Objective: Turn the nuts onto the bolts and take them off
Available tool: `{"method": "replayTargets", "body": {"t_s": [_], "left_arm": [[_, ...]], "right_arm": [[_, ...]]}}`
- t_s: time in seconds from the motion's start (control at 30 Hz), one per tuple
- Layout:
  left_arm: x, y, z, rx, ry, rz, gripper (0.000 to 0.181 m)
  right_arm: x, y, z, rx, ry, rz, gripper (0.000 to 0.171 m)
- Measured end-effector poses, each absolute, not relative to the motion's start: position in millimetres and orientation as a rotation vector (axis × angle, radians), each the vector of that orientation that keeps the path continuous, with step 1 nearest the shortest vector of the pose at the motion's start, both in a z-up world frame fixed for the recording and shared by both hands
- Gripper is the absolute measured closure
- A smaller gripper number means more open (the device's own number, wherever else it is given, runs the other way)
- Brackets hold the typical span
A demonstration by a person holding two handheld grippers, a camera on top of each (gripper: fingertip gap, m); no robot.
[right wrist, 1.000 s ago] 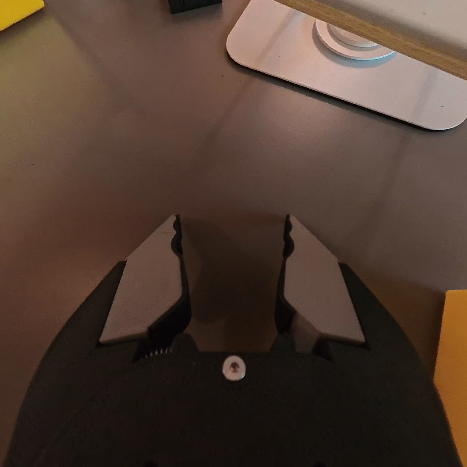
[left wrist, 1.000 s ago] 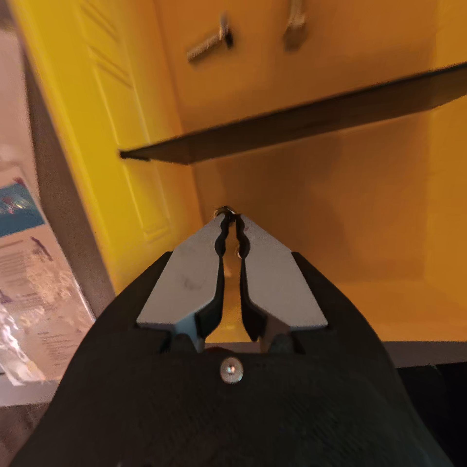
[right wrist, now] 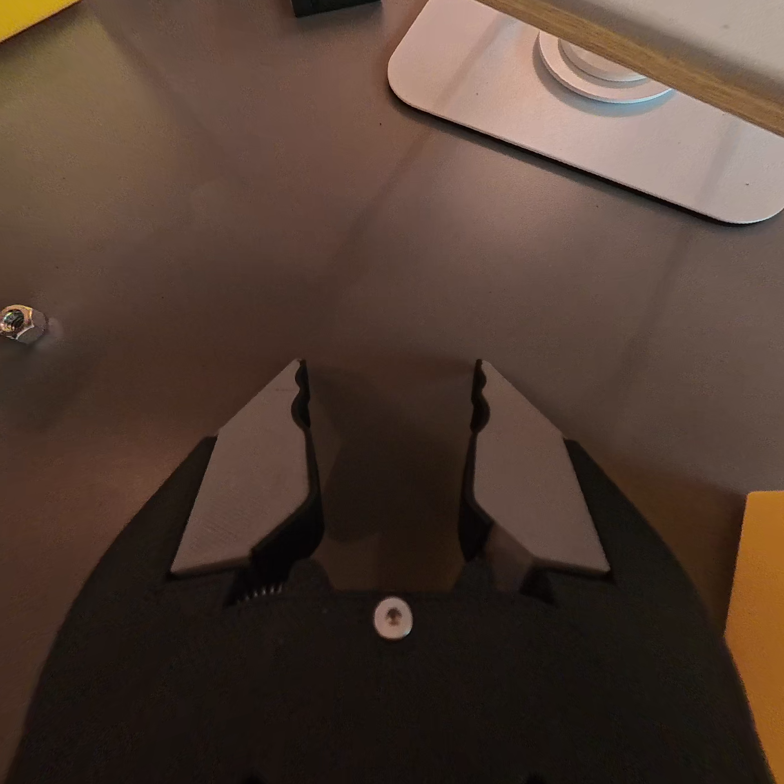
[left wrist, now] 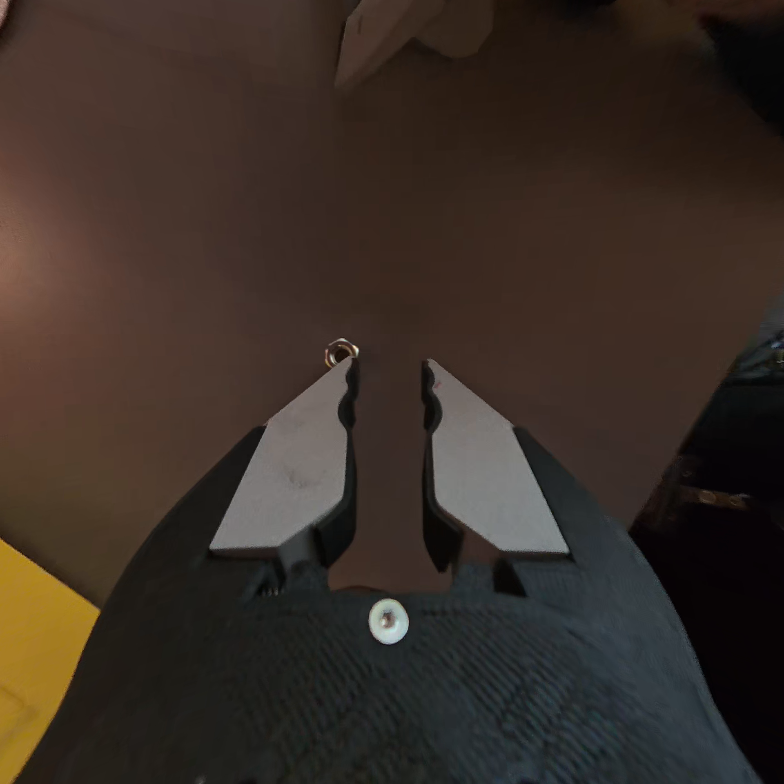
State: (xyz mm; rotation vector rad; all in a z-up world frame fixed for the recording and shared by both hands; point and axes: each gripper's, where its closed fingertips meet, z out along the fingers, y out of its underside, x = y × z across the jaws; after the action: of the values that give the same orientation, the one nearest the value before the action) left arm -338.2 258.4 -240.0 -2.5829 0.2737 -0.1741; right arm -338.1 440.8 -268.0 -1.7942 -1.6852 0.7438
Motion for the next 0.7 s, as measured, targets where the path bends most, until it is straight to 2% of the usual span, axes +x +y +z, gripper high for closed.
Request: {"method": "replayTargets", "body": {"t_s": [0.03,0.17,0.3,0.37,0.4,0.7], "left_arm": [[-336,255,-230,-2.549,0.278,-0.205,0.154],[-346,233,-180,-2.406,0.256,-0.280,0.153],[-405,205,-128,-2.325,0.163,-0.183,0.152],[-447,188,-128,-2.384,0.105,-0.110,0.138],[-471,181,-132,-2.421,0.072,-0.058,0.136],[-613,161,-167,-2.629,-0.088,0.088,0.137]], "right_arm": [[-338,440,-268,-1.792,-1.688,0.740,0.096],[-338,440,-269,-1.786,-1.692,0.726,0.096],[-338,435,-268,-1.807,-1.677,0.755,0.089],[-339,433,-268,-1.803,-1.682,0.751,0.088],[-339,433,-268,-1.798,-1.686,0.737,0.088],[-344,429,-261,-1.751,-1.655,0.751,0.090]]}}
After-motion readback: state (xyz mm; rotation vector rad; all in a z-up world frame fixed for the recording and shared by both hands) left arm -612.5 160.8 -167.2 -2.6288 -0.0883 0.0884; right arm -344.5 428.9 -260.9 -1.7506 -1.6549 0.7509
